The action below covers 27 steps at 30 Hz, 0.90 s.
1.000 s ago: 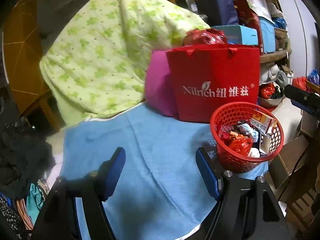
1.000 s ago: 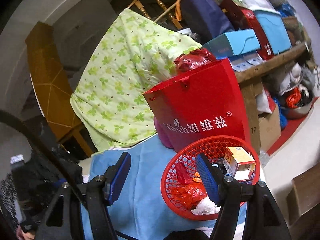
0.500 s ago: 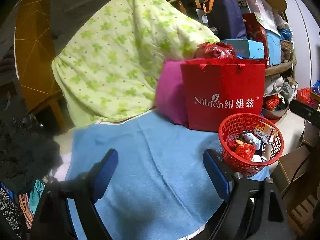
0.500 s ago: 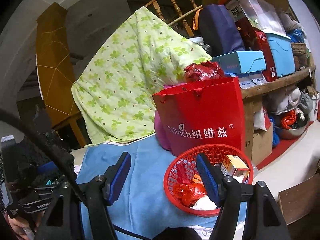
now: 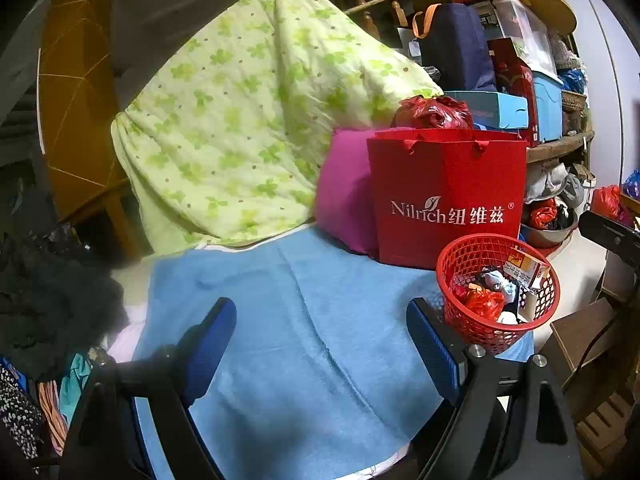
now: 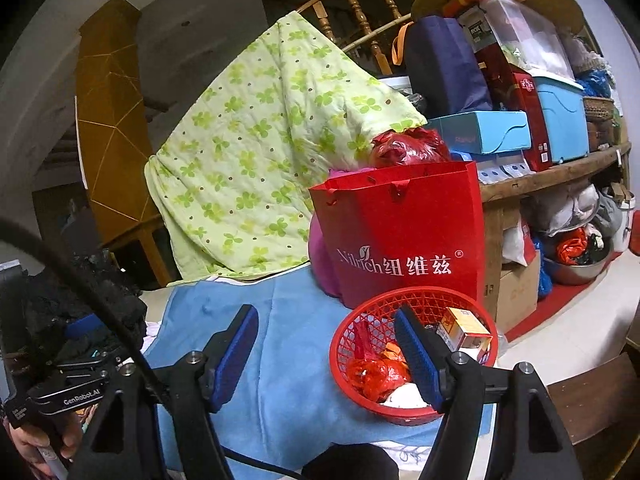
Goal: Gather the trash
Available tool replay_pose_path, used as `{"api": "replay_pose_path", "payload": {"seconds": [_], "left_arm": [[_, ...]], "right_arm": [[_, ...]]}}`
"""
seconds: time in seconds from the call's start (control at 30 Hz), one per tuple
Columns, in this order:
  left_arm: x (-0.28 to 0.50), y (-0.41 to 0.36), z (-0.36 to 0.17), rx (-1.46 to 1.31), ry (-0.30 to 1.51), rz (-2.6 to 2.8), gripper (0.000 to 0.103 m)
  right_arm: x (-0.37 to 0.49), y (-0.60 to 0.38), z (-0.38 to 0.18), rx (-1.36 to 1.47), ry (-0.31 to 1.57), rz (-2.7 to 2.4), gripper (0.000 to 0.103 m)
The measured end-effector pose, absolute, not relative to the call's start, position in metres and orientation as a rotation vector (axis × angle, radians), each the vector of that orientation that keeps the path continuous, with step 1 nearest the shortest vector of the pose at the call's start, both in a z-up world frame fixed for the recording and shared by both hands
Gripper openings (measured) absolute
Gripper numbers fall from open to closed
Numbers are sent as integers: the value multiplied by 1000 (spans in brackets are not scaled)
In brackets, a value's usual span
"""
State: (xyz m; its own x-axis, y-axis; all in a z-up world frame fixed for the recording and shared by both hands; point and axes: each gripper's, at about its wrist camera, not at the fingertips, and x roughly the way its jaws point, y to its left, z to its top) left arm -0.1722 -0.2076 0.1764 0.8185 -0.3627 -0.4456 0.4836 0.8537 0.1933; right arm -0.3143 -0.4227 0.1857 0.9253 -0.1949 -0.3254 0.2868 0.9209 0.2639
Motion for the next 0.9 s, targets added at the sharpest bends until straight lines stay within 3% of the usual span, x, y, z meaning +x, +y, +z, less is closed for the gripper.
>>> {"api": "replay_pose_path", "payload": {"seconds": [0.9], "left_arm": [[-176, -190, 163, 304, 450, -382, 88]], "right_arm": [[-311, -406, 176, 260, 372, -298, 74]]}}
